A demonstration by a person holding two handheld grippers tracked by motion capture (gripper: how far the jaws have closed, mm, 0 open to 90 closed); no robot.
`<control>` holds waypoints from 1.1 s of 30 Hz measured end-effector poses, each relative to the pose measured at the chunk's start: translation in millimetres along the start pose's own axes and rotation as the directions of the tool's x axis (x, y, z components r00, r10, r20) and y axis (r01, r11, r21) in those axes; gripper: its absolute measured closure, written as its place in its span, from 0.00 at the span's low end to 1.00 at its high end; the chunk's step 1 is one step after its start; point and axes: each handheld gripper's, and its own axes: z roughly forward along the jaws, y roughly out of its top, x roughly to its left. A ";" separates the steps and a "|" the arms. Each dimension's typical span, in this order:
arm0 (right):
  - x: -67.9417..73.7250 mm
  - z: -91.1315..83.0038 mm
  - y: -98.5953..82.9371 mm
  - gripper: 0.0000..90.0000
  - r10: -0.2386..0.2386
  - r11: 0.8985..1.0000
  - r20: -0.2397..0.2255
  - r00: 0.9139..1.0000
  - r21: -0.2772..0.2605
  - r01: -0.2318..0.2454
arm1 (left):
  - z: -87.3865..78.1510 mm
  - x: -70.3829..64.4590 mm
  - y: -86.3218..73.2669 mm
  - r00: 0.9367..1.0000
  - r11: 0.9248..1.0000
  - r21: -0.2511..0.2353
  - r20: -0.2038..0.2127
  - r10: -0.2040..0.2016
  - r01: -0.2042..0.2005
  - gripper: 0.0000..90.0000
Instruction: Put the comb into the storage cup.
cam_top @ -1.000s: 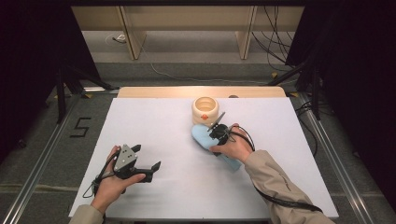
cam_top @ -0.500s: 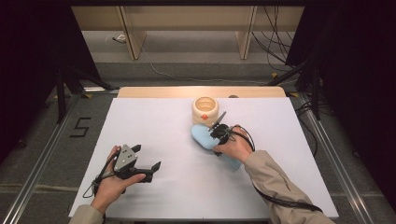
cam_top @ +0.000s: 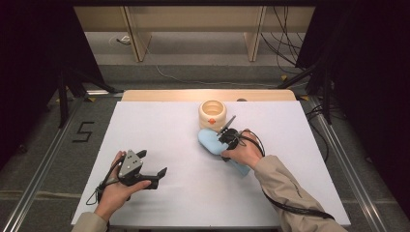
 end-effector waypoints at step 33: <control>8.1 -27.9 -0.8 0.78 -0.022 0.990 -0.048 0.999 -0.138 0.016 | 0.4 -0.4 -0.2 1.000 1.000 0.001 0.002 0.000 0.000 0.05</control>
